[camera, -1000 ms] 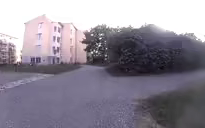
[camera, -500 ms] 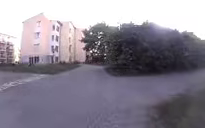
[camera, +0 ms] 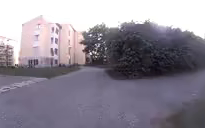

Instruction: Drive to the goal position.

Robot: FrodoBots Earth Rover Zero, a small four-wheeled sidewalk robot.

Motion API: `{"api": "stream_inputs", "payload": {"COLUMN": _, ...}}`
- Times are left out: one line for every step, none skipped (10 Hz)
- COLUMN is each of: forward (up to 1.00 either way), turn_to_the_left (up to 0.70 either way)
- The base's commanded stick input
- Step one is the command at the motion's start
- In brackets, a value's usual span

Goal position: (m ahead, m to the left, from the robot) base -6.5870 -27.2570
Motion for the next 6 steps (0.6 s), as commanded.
{"api": "stream_inputs", "payload": {"forward": 0.7, "turn_to_the_left": 0.0}}
{"api": "stream_inputs", "payload": {"forward": 0.7, "turn_to_the_left": 0.0}}
{"api": "stream_inputs", "payload": {"forward": 0.7, "turn_to_the_left": 0.0}}
{"api": "stream_inputs", "payload": {"forward": 0.7, "turn_to_the_left": 0.0}}
{"api": "stream_inputs", "payload": {"forward": 0.7, "turn_to_the_left": 0.0}}
{"api": "stream_inputs", "payload": {"forward": 0.7, "turn_to_the_left": -0.11}}
